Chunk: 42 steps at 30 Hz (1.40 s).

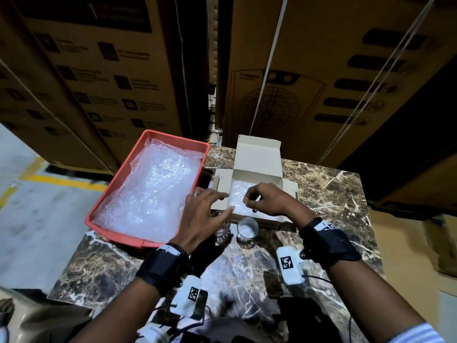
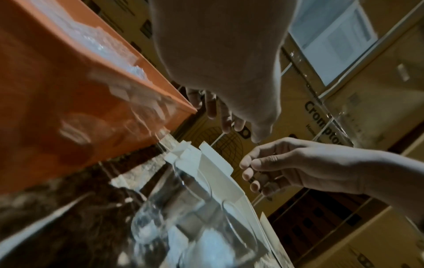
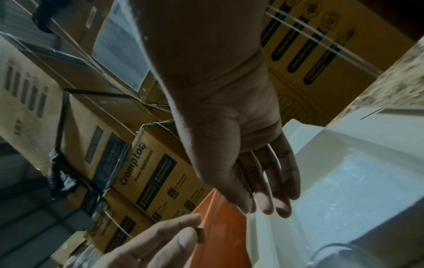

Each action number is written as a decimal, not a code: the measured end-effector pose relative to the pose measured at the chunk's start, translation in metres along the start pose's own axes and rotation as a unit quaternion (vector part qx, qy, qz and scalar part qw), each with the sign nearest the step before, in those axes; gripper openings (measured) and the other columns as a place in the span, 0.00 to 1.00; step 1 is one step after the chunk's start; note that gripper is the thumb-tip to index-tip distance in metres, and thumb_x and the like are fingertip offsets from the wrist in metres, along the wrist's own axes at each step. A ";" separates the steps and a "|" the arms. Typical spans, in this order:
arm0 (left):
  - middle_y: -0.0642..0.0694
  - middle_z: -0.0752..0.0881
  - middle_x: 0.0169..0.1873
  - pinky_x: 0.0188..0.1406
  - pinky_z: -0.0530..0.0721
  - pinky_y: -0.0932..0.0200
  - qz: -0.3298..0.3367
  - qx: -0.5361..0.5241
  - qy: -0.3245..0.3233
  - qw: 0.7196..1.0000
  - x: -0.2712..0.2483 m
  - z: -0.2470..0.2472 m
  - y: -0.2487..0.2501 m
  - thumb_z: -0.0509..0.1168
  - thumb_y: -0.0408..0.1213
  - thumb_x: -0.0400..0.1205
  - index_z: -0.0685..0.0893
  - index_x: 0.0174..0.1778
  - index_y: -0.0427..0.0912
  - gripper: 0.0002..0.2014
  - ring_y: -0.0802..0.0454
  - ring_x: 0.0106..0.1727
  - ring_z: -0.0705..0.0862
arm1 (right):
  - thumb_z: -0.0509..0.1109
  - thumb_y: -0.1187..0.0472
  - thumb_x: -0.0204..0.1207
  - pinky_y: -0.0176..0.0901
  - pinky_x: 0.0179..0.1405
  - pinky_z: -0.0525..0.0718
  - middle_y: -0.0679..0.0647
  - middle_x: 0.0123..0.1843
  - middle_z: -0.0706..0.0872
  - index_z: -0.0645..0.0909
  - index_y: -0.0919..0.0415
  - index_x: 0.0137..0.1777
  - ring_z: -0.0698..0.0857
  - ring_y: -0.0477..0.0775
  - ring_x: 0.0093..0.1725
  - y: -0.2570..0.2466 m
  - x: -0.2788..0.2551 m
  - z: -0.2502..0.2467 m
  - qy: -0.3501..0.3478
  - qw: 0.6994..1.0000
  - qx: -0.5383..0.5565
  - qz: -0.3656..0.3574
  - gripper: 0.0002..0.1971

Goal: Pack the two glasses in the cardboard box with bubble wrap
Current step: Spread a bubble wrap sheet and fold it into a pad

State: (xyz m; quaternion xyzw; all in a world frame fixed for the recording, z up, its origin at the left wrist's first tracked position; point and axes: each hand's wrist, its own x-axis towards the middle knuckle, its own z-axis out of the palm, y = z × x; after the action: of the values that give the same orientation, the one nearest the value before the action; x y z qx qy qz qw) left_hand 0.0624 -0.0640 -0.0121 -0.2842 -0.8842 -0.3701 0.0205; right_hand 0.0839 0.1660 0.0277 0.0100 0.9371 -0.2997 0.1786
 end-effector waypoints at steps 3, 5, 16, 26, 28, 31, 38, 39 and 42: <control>0.54 0.89 0.54 0.55 0.82 0.49 -0.006 -0.011 0.019 1.000 0.007 -0.025 -0.014 0.74 0.50 0.82 0.90 0.63 0.49 0.15 0.51 0.57 0.80 | 0.72 0.61 0.83 0.37 0.46 0.86 0.46 0.44 0.91 0.88 0.55 0.48 0.91 0.44 0.39 -0.026 0.014 -0.003 -0.002 1.000 0.010 -0.024 0.04; 0.54 0.89 0.53 0.52 0.83 0.49 -0.020 -0.015 0.033 0.999 0.009 -0.042 -0.028 0.73 0.48 0.83 0.90 0.61 0.50 0.13 0.50 0.55 0.81 | 0.72 0.62 0.83 0.39 0.48 0.86 0.47 0.45 0.92 0.88 0.56 0.48 0.90 0.45 0.41 -0.045 0.025 -0.003 0.001 0.999 0.013 -0.048 0.04; 0.45 0.81 0.68 0.70 0.75 0.42 -0.190 0.151 -0.096 0.965 0.004 -0.095 -0.124 0.79 0.50 0.75 0.82 0.73 0.53 0.29 0.38 0.70 0.76 | 0.72 0.64 0.82 0.45 0.52 0.87 0.54 0.51 0.91 0.88 0.59 0.52 0.88 0.53 0.51 -0.139 0.093 0.047 -0.018 0.992 0.028 -0.121 0.04; 0.52 0.82 0.62 0.59 0.79 0.54 -0.247 0.213 -0.262 0.908 -0.005 -0.094 -0.152 0.73 0.47 0.79 0.83 0.64 0.57 0.16 0.49 0.69 0.80 | 0.69 0.69 0.79 0.49 0.52 0.78 0.60 0.65 0.79 0.80 0.56 0.68 0.80 0.60 0.61 -0.154 0.121 0.104 -0.090 0.989 -0.099 -0.065 0.19; 0.51 0.85 0.57 0.52 0.81 0.54 -0.241 0.227 -0.241 0.912 -0.004 -0.096 -0.148 0.68 0.42 0.81 0.87 0.56 0.56 0.09 0.46 0.62 0.83 | 0.68 0.71 0.78 0.46 0.50 0.73 0.61 0.67 0.76 0.75 0.57 0.74 0.79 0.62 0.62 -0.155 0.121 0.106 -0.081 0.989 -0.106 -0.065 0.24; 0.49 0.87 0.51 0.40 0.77 0.54 -0.225 0.234 -0.198 0.925 -0.001 -0.100 -0.144 0.64 0.40 0.80 0.89 0.48 0.54 0.08 0.42 0.54 0.86 | 0.69 0.71 0.78 0.50 0.52 0.78 0.61 0.69 0.73 0.68 0.55 0.81 0.80 0.65 0.63 -0.152 0.120 0.109 -0.067 0.990 -0.103 -0.074 0.32; 0.53 0.79 0.63 0.61 0.79 0.52 -0.225 0.212 -0.235 0.921 -0.004 -0.093 -0.158 0.78 0.59 0.73 0.80 0.66 0.59 0.28 0.48 0.69 0.77 | 0.78 0.57 0.76 0.54 0.56 0.81 0.64 0.65 0.82 0.71 0.59 0.78 0.80 0.66 0.65 -0.150 0.115 0.115 -0.074 0.974 -0.195 -0.091 0.32; 0.53 0.81 0.62 0.59 0.79 0.53 -0.229 0.216 -0.240 0.918 -0.005 -0.091 -0.160 0.78 0.57 0.74 0.81 0.64 0.60 0.23 0.49 0.68 0.79 | 0.77 0.59 0.76 0.52 0.53 0.81 0.64 0.63 0.83 0.74 0.61 0.73 0.81 0.67 0.64 -0.150 0.115 0.117 -0.070 0.968 -0.221 -0.095 0.27; 0.49 0.86 0.56 0.45 0.77 0.55 -0.215 0.244 -0.233 0.917 -0.006 -0.091 -0.159 0.71 0.46 0.78 0.87 0.50 0.59 0.06 0.45 0.58 0.85 | 0.70 0.68 0.77 0.50 0.48 0.80 0.63 0.59 0.84 0.81 0.64 0.62 0.82 0.67 0.61 -0.151 0.114 0.123 -0.044 0.964 -0.243 -0.102 0.14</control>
State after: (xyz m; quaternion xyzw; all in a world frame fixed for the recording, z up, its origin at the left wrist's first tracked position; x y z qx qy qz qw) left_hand -0.0306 -0.2170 -0.0496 -0.1521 -0.9665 -0.0619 -0.1973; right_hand -0.0015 -0.0374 -0.0200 -0.1428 0.9690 -0.0799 0.1853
